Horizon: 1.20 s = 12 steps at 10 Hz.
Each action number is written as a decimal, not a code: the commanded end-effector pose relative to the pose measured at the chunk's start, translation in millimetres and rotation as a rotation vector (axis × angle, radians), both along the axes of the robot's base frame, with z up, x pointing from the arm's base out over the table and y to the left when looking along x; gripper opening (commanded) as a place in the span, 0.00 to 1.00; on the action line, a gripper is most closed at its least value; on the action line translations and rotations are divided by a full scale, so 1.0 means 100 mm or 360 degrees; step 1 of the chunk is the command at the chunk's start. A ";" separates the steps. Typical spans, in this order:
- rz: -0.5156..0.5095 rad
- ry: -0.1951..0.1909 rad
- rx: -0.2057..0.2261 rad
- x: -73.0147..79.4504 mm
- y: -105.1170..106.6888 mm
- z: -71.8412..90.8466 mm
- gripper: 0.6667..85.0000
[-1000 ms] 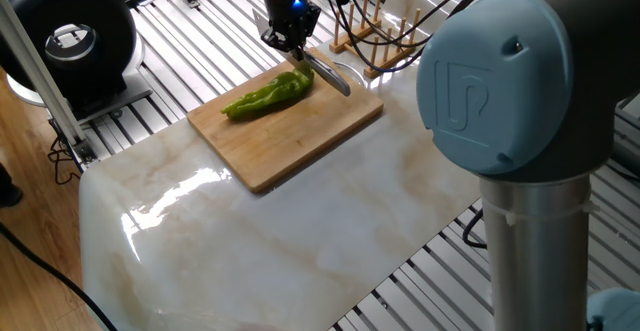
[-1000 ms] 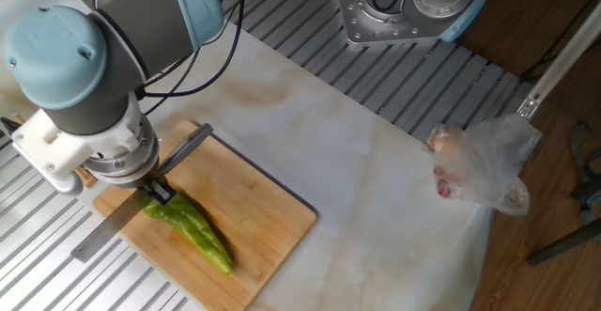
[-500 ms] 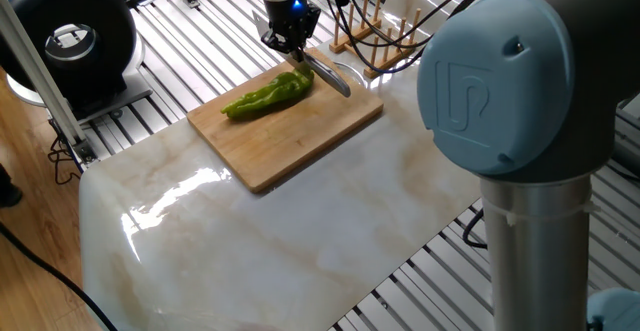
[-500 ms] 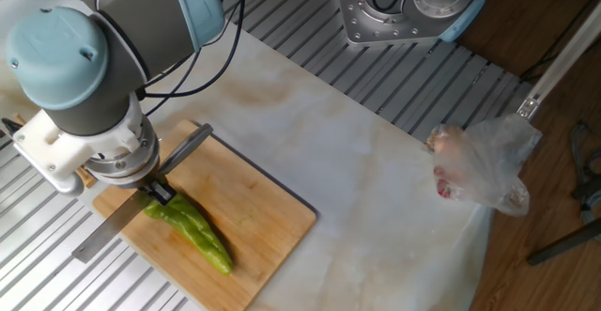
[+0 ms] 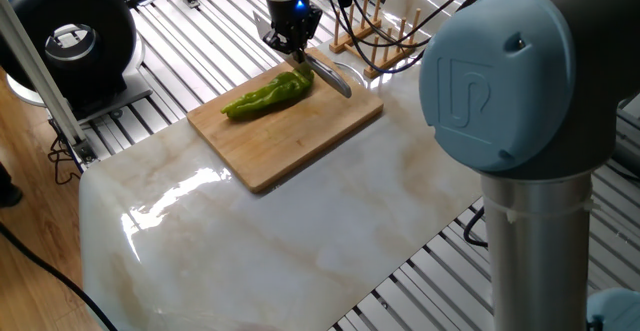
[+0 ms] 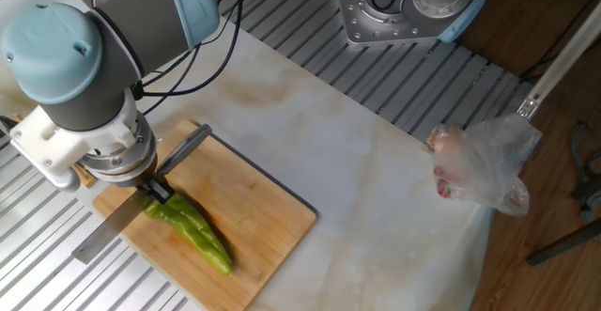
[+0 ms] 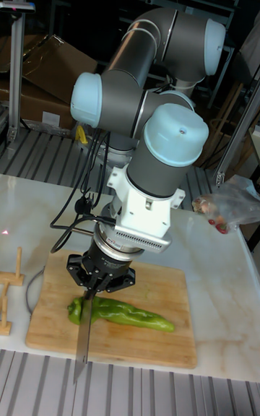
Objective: Chop the chili peppers
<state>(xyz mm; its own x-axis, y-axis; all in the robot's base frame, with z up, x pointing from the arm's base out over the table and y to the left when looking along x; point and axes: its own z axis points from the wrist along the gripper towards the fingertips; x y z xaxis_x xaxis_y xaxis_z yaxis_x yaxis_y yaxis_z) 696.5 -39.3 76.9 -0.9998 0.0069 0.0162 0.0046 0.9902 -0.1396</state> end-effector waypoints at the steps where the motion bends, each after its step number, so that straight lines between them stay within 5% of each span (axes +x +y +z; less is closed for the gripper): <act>1: -0.0006 -0.0005 0.0019 0.01 0.01 -0.01 0.01; 12: -0.0004 0.0015 0.0017 -0.02 -0.01 -0.06 0.01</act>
